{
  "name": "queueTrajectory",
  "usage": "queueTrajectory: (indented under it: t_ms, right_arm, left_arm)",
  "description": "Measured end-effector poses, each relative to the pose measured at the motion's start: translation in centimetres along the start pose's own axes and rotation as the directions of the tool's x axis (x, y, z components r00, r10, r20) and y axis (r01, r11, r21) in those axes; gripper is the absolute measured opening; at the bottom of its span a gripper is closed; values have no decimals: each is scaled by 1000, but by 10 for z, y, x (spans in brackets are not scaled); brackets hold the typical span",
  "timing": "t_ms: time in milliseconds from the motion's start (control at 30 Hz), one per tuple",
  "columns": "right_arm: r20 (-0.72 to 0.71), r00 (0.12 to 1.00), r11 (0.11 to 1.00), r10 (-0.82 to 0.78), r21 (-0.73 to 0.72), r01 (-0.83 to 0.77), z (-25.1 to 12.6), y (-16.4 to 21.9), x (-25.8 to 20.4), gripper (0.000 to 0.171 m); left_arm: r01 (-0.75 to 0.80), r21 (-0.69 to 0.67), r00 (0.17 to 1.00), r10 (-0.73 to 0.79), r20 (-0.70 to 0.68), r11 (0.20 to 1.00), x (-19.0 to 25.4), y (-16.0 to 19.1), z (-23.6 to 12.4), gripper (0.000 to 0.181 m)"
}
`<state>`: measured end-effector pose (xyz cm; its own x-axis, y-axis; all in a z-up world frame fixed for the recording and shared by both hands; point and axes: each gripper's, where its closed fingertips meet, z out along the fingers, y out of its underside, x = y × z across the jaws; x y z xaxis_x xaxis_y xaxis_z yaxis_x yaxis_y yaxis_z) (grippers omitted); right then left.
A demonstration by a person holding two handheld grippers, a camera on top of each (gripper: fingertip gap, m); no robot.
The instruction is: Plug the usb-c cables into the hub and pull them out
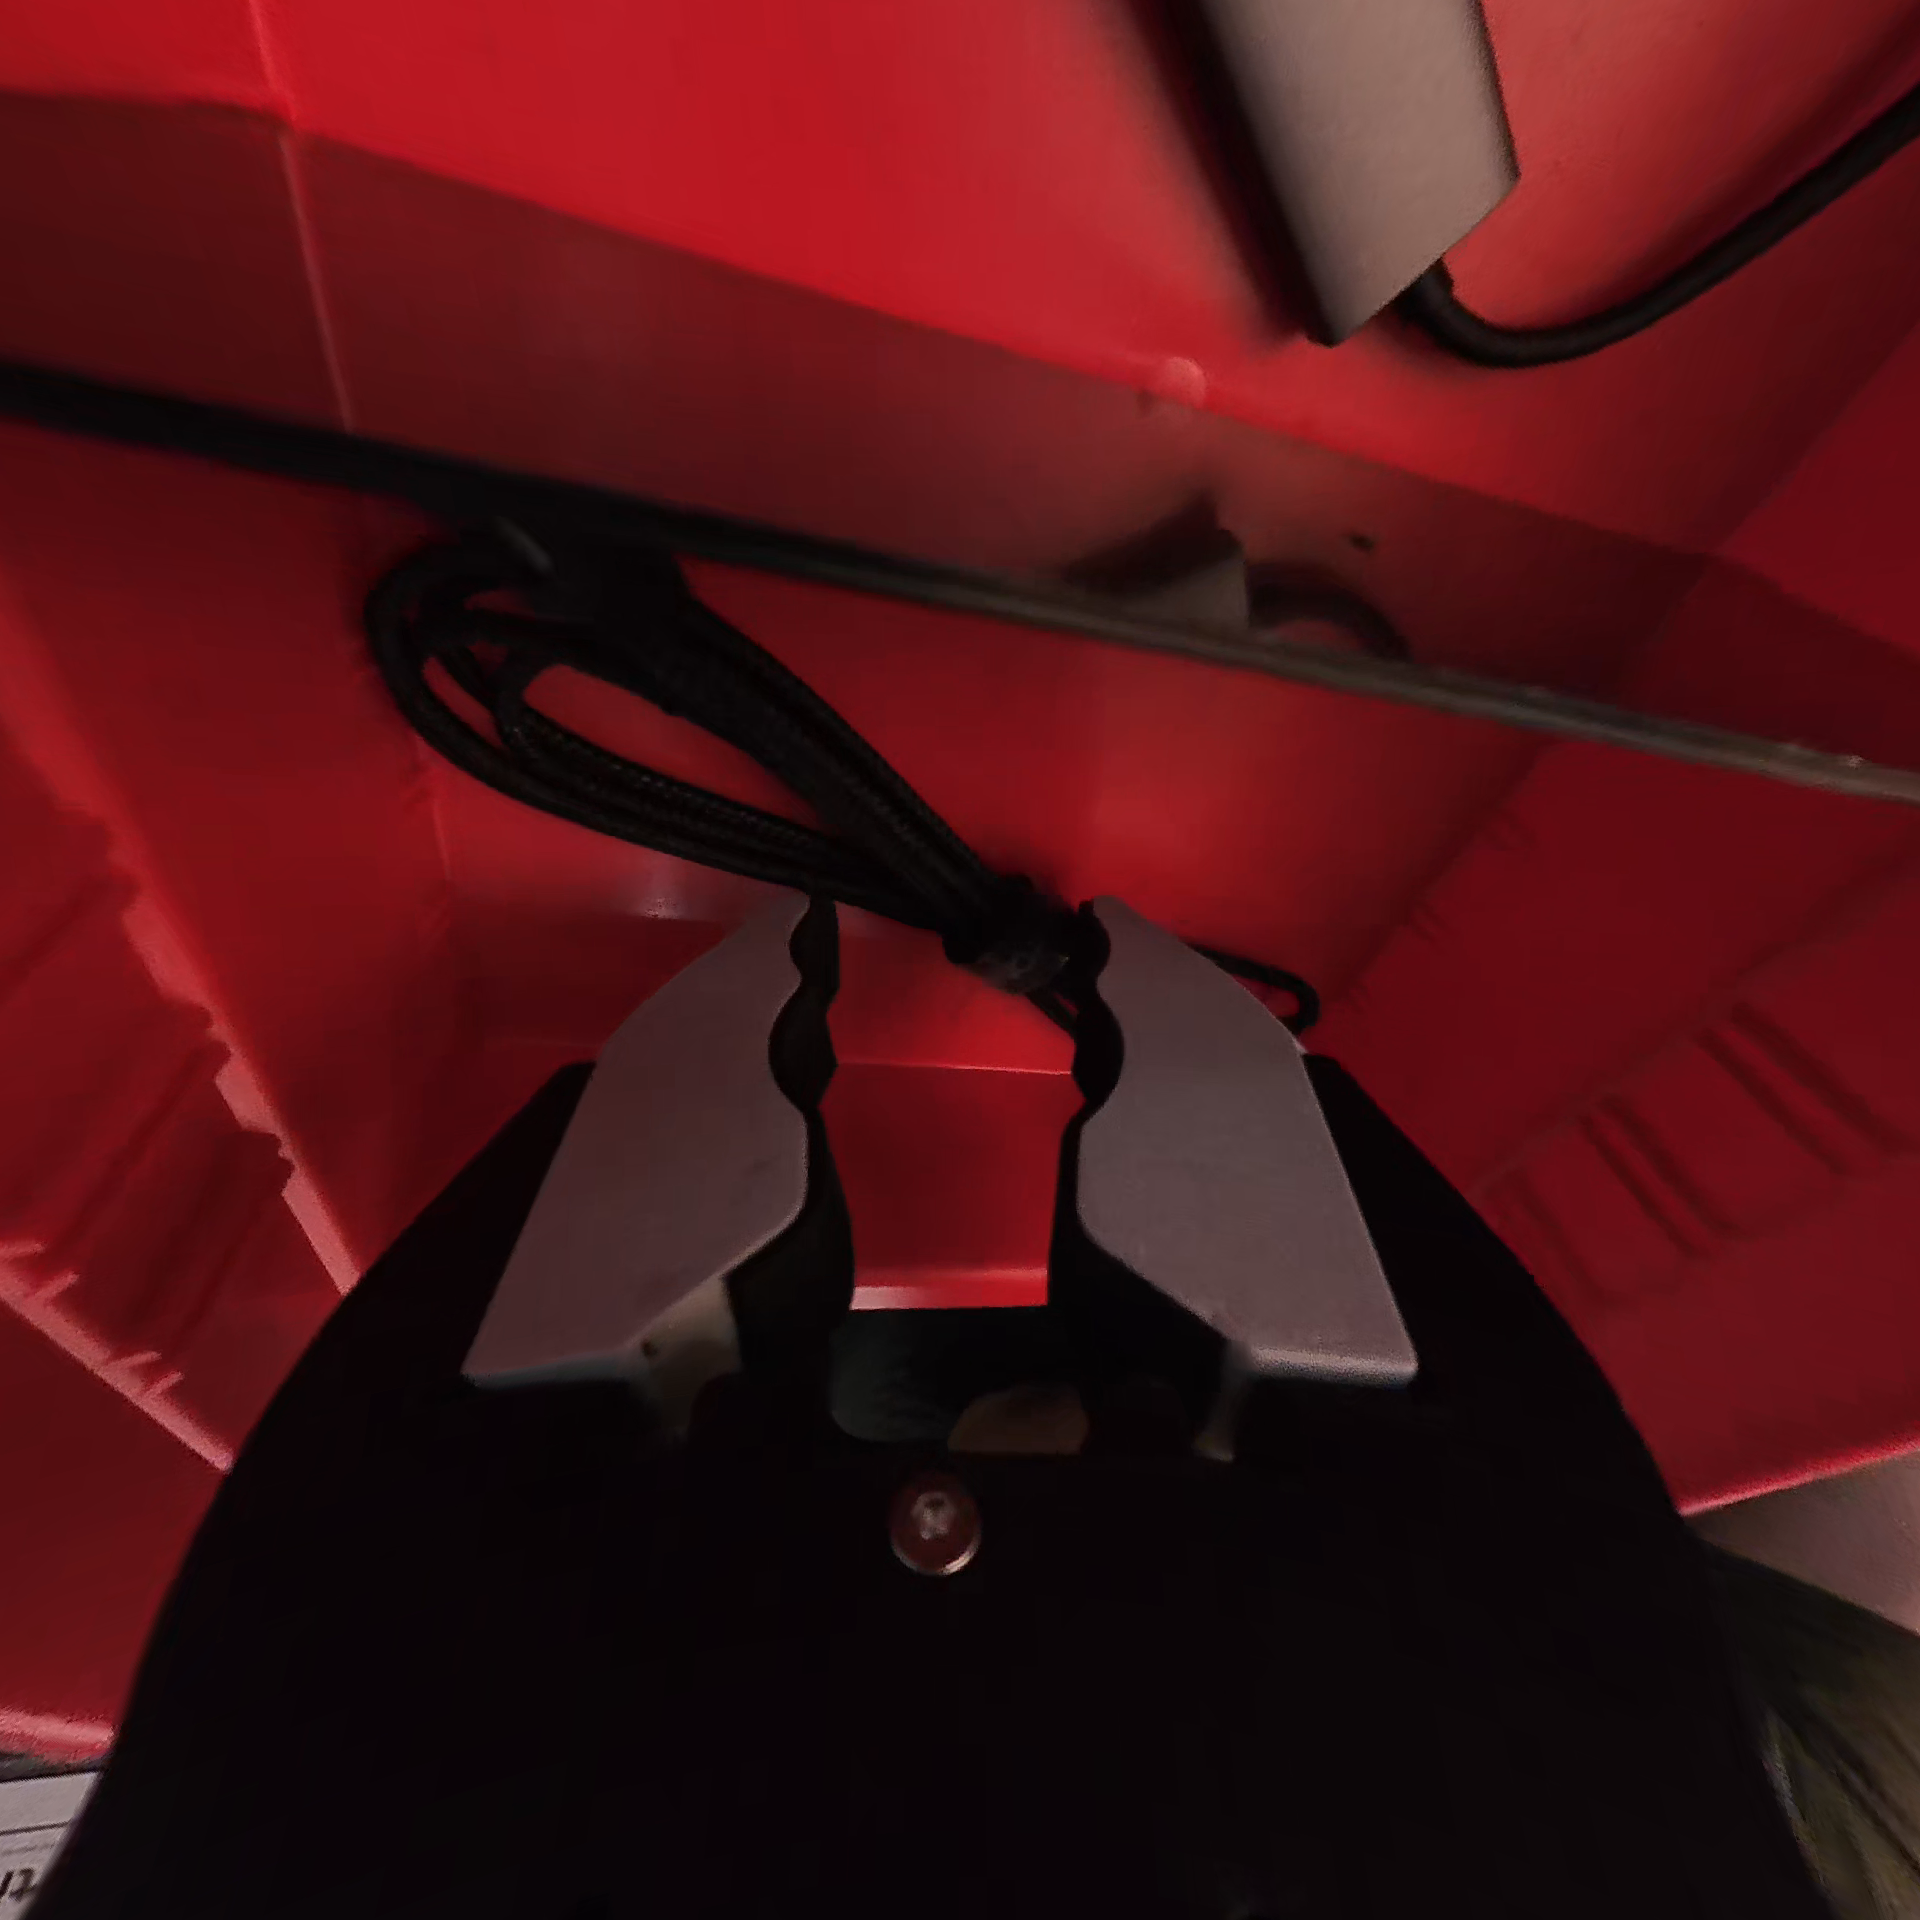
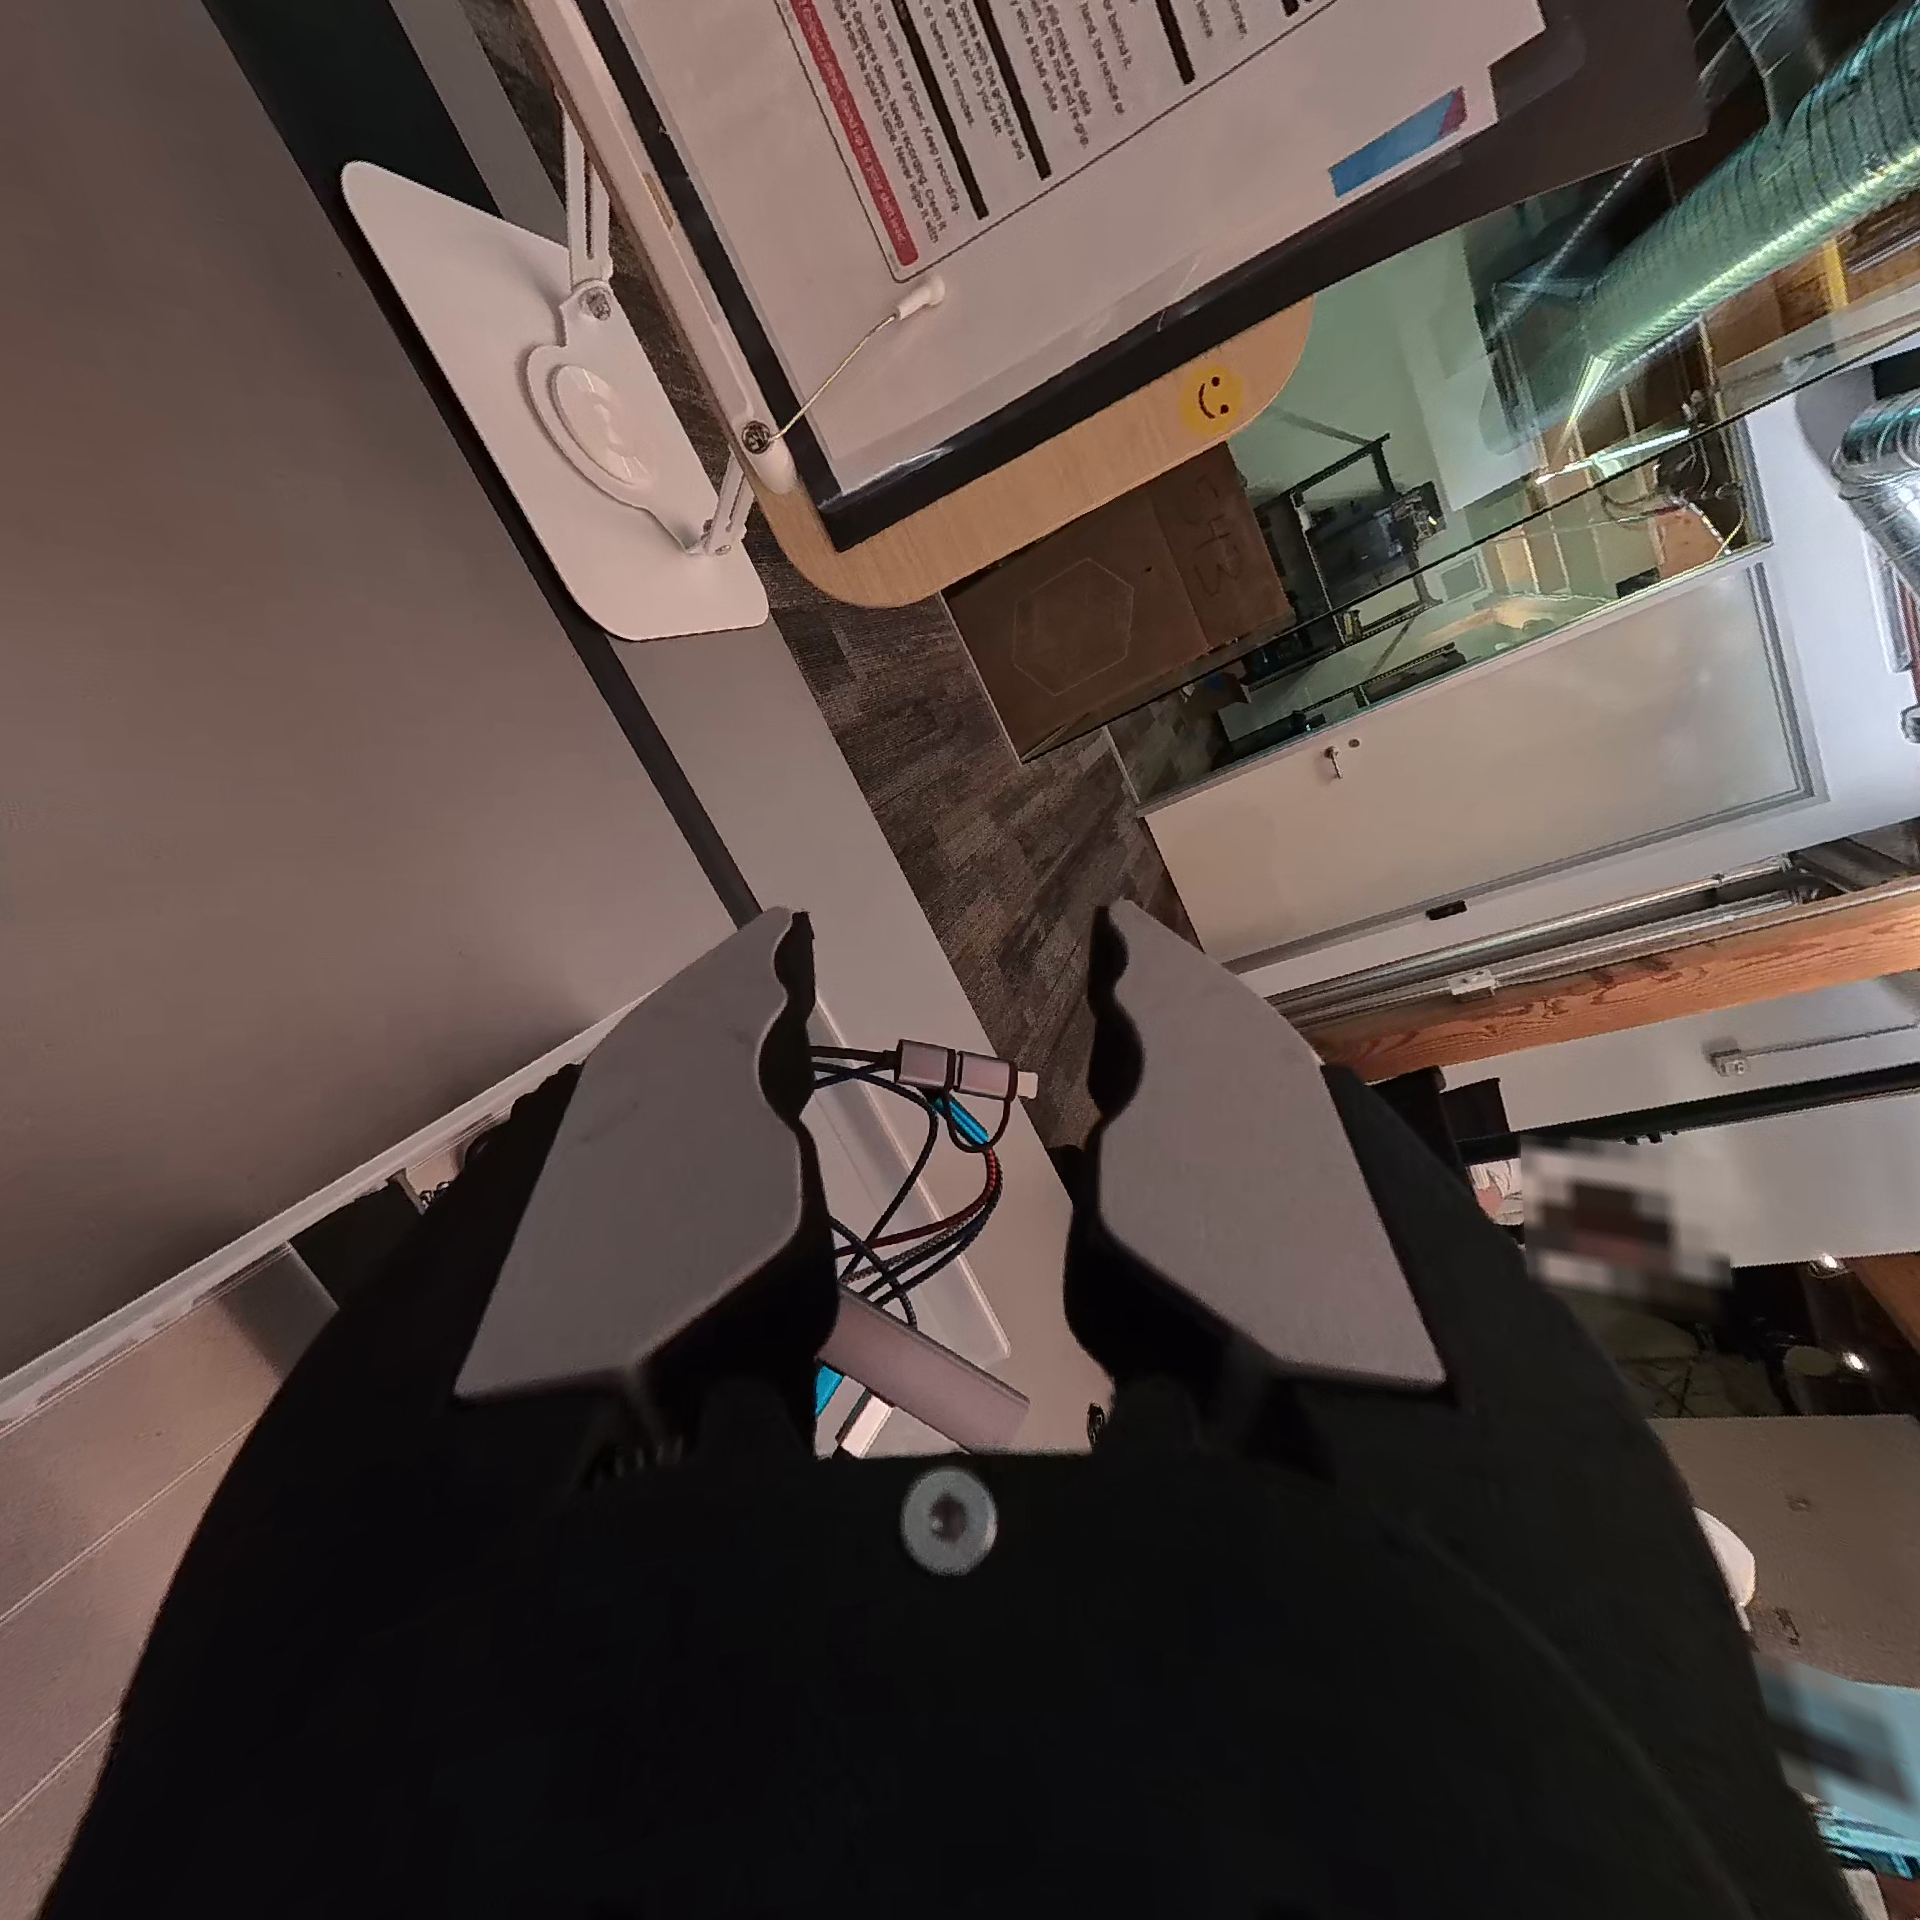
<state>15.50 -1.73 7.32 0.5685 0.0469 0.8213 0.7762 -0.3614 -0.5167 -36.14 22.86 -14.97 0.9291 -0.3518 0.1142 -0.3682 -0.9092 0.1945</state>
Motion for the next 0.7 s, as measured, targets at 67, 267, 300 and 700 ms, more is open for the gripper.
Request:
queueTrajectory:
  t_ms: [67,267,300,700]
  right_arm:
    - [2,1000,1000,0,-4,0,0,1,0,52]
    - [9,1000,1000,2,-13,-2,2,4,-1,52]
    - [10,1000,1000,1,-15,-1,2,4,-2,52]
    - [22,1000,1000,-10,-26,10,5,4,-5,51]
  left_arm:
    - [-18,-3,999,18,-32,1000,2,3,-3,34]
    - [-72,28,996,73,-56,997,-2,6,-14,20]
    - [-79,45,995,82,-59,996,-2,5,-17,19]
    - [-131,399,986,162,-45,908,12,23,-102,18]
